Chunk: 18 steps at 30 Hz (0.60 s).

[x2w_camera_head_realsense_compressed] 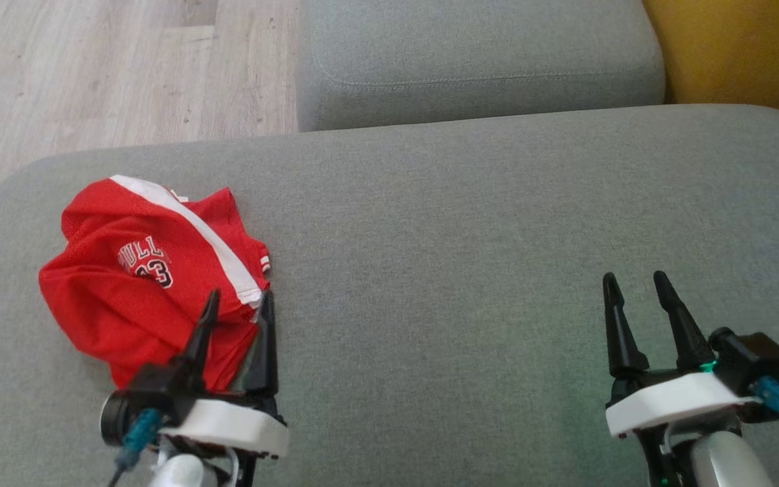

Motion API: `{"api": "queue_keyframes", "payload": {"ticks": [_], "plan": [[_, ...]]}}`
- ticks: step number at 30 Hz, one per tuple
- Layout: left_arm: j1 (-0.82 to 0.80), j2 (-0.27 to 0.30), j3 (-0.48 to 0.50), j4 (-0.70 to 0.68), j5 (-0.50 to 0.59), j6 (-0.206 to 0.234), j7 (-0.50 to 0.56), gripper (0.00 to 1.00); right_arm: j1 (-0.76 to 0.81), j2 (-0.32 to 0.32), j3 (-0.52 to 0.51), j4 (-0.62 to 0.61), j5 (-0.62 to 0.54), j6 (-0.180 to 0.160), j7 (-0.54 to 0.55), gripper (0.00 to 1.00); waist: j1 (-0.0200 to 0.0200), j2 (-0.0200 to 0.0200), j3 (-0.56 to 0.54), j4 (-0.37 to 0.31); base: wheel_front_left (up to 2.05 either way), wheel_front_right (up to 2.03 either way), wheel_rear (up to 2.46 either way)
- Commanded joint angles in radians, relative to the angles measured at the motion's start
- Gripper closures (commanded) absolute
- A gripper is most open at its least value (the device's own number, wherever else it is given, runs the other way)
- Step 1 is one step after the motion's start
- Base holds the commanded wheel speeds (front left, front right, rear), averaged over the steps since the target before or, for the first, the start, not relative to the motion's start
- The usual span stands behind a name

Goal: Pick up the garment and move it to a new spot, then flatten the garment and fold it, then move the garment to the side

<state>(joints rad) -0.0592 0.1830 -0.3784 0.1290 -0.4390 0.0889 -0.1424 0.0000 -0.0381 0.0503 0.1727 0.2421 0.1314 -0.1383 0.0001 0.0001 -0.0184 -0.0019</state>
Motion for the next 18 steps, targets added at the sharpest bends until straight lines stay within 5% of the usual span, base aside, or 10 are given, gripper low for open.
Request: {"api": "queue_keyframes", "payload": {"ticks": [1,9,18], "plan": [[-0.07,0.024,0.0,-0.029,0.049,0.014,-0.015,0.0,-0.049,-0.009,0.021,-0.041,-0.048,-0.001,-0.017,0.0,-0.0001,-0.0001,-0.001,0.001,0.0,0.0,0.0],[-0.109,0.058,-0.099,0.024,0.175,0.067,-0.038,0.0,-0.054,-0.01,0.03,-0.039,-0.193,-0.001,-0.041,0.0,-0.0001,-0.0001,-0.002,0.008,0.0,0.0,0.0],[-0.114,0.05,-0.114,0.038,0.185,0.123,-0.062,0.0,-0.052,-0.011,0.049,-0.049,-0.301,-0.001,-0.065,0.0,-0.0001,-0.0001,-0.004,0.015,0.0,0.0,0.0]]}}
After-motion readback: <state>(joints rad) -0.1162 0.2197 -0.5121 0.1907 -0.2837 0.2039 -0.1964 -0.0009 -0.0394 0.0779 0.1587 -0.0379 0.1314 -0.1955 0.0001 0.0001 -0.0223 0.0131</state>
